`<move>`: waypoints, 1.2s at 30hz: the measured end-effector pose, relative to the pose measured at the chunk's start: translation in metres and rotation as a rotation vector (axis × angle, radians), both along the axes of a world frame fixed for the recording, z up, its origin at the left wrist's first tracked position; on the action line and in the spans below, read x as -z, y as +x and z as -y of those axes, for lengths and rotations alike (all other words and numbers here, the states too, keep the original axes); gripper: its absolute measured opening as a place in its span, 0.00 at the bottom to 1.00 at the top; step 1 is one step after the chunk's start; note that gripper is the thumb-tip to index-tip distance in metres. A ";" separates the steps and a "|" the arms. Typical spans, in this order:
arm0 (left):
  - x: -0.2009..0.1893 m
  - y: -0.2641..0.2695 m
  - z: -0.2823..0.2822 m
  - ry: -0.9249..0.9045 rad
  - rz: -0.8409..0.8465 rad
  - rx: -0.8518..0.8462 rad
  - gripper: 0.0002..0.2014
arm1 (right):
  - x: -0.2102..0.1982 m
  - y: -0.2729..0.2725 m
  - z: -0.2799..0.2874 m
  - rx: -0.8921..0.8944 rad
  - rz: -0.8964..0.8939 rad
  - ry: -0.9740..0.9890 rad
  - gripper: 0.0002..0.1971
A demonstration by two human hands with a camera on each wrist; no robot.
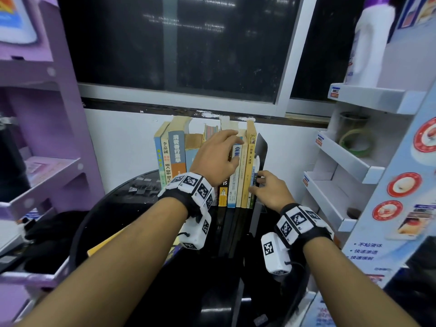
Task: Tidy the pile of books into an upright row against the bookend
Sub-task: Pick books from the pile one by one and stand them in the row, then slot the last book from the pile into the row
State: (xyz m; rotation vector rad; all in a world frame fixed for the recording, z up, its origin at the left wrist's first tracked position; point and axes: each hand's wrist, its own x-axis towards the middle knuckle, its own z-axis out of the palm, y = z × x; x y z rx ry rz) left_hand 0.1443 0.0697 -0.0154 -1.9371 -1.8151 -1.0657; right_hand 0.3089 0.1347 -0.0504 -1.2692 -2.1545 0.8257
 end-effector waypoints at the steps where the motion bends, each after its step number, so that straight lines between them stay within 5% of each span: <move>1: 0.001 -0.001 0.007 -0.002 0.007 0.004 0.18 | -0.001 -0.001 0.005 -0.006 0.010 -0.001 0.23; 8: 0.014 -0.032 0.057 -0.147 0.120 -0.097 0.17 | 0.004 -0.024 0.034 -0.139 0.167 -0.088 0.34; 17: 0.056 -0.095 0.104 -0.524 0.372 -0.289 0.27 | 0.012 -0.077 0.072 -0.327 0.425 -0.144 0.37; 27: 0.093 -0.110 0.123 -0.921 0.524 -0.366 0.32 | 0.034 -0.115 0.085 -0.310 0.600 -0.180 0.40; 36: 0.090 -0.103 0.114 -1.043 0.342 -0.477 0.43 | 0.044 -0.123 0.083 -0.282 0.664 -0.159 0.43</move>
